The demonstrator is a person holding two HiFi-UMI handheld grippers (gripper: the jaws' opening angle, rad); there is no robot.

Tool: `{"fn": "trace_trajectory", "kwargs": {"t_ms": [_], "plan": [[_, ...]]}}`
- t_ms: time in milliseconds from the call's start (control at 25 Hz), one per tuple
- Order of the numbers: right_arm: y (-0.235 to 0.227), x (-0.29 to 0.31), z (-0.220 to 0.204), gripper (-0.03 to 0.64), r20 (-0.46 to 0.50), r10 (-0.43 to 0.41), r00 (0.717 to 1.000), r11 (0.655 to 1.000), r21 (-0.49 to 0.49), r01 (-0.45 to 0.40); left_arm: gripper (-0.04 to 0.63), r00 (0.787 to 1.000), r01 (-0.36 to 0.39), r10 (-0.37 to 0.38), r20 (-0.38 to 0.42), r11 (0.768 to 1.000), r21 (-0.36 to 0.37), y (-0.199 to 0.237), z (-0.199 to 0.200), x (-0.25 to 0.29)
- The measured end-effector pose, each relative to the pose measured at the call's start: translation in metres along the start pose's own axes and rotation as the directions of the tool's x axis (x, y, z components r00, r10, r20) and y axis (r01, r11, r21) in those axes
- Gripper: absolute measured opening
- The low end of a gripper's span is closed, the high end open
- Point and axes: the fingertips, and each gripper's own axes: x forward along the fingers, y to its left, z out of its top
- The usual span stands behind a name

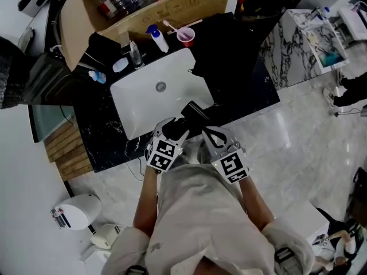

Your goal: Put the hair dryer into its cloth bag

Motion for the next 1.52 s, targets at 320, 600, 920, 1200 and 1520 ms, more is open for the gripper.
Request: {"fn": "trace_trajectory", "kwargs": {"t_ms": [320, 600, 920, 1200, 1520], "plan": [[0.002, 0.001, -0.006, 0.005, -0.007, 0.038, 0.999, 0.999, -0.007, -0.038, 0.267, 0.991, 0.039, -0.031, -0.128, 0.997, 0.062, -0.009, -0.025, 0.015], [0.003, 0.002, -0.014, 0.005, -0.019, 0.066, 0.998, 0.998, -0.003, -0.066, 0.270, 0.984, 0.029, -0.020, -0.175, 0.998, 0.047, -0.008, -0.036, 0.026], [-0.004, 0.000, -0.017, 0.005, -0.029, 0.068, 0.997, 0.998, 0.003, -0.068, 0.270, 0.973, 0.026, -0.018, -0.231, 0.999, 0.031, -0.006, -0.051, 0.038], [-0.009, 0.003, -0.021, 0.005, -0.038, 0.063, 0.997, 0.998, 0.007, -0.063, 0.211, 0.986, 0.021, -0.025, -0.166, 0.999, -0.028, -0.003, -0.049, 0.039], [-0.014, 0.004, -0.021, 0.005, -0.033, 0.037, 0.999, 0.999, 0.007, -0.037, 0.199, 0.991, 0.021, -0.026, -0.131, 0.999, -0.039, -0.008, -0.039, 0.043]]}}
